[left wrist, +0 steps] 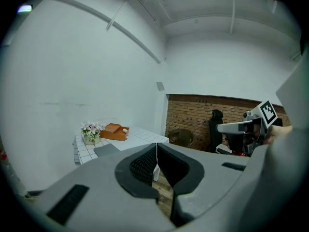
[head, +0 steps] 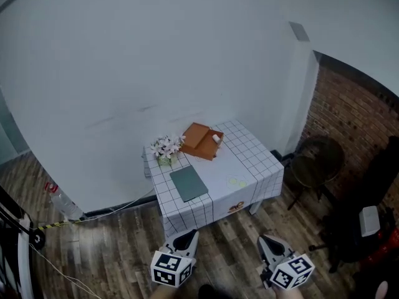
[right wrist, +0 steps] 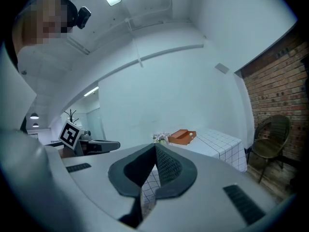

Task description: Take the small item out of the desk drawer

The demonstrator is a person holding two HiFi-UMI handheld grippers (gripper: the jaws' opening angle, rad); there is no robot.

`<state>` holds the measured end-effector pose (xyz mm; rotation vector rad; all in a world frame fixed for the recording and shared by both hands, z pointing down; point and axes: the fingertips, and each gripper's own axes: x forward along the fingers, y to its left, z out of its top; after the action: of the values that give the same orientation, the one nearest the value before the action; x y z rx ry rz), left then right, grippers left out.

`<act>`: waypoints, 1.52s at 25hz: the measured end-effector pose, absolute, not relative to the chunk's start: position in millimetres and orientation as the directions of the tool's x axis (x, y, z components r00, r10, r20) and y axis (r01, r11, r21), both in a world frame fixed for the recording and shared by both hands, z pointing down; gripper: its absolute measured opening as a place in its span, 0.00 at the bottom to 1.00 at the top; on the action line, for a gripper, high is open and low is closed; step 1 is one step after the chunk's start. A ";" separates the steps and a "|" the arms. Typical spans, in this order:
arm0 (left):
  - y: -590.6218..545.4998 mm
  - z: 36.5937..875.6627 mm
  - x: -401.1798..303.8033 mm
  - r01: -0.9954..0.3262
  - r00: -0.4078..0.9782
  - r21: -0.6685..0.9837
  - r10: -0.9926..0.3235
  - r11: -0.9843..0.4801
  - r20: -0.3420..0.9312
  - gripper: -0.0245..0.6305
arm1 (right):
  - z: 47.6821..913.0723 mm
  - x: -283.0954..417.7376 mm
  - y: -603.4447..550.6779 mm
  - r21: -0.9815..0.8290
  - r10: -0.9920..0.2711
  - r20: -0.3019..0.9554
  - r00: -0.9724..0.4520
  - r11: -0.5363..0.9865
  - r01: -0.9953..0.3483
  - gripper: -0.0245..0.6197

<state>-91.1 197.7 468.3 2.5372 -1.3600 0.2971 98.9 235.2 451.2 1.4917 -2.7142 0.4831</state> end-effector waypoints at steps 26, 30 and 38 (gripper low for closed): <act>-15.4 499.7 -86.8 -0.894 0.442 0.116 -0.804 -0.434 0.398 0.06 | 487.8 96.2 -4.3 -0.345 -0.732 0.184 -0.656 0.577 -0.740 0.03; -75.5 492.9 -57.5 -0.890 0.444 0.101 -0.799 -0.444 0.406 0.06 | 489.6 118.3 -67.5 -0.365 -0.714 0.199 -0.671 0.581 -0.727 0.03; -174.9 488.1 -22.5 -0.903 0.416 0.073 -0.815 -0.424 0.403 0.06 | 490.6 153.3 -161.0 -0.382 -0.694 0.200 -0.692 0.595 -0.707 0.03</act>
<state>-22.5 -174.9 488.1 2.3954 -1.4949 0.4474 153.3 -161.0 490.6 1.2204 -2.7788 0.6860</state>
